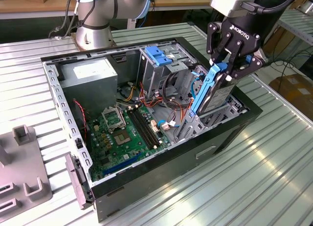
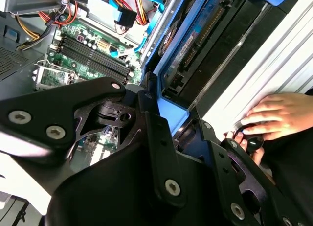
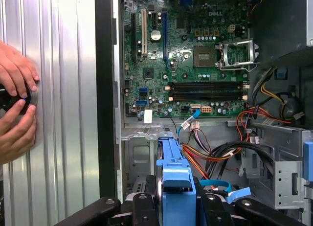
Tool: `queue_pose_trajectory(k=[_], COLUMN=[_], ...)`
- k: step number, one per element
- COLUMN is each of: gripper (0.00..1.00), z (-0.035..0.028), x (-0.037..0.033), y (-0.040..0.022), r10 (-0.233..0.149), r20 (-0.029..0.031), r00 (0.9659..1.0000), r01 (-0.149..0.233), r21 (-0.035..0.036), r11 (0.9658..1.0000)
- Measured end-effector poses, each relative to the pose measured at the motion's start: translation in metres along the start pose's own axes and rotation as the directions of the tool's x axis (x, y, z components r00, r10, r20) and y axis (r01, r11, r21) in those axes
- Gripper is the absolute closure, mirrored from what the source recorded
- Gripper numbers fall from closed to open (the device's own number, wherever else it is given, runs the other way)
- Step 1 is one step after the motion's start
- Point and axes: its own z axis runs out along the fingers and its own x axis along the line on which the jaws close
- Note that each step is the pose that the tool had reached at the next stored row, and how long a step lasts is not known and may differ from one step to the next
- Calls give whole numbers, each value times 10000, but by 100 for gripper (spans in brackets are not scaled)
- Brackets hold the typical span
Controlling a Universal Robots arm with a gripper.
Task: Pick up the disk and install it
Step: 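Insert the disk into the insertion slot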
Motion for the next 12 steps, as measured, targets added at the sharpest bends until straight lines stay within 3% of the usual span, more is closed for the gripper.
queue_pose_trajectory(k=[12], gripper=[63], z=[64], x=[-1], y=[-2], r10=[0], r20=[0], r00=[10000], r01=[0], r21=[0], r11=[10000])
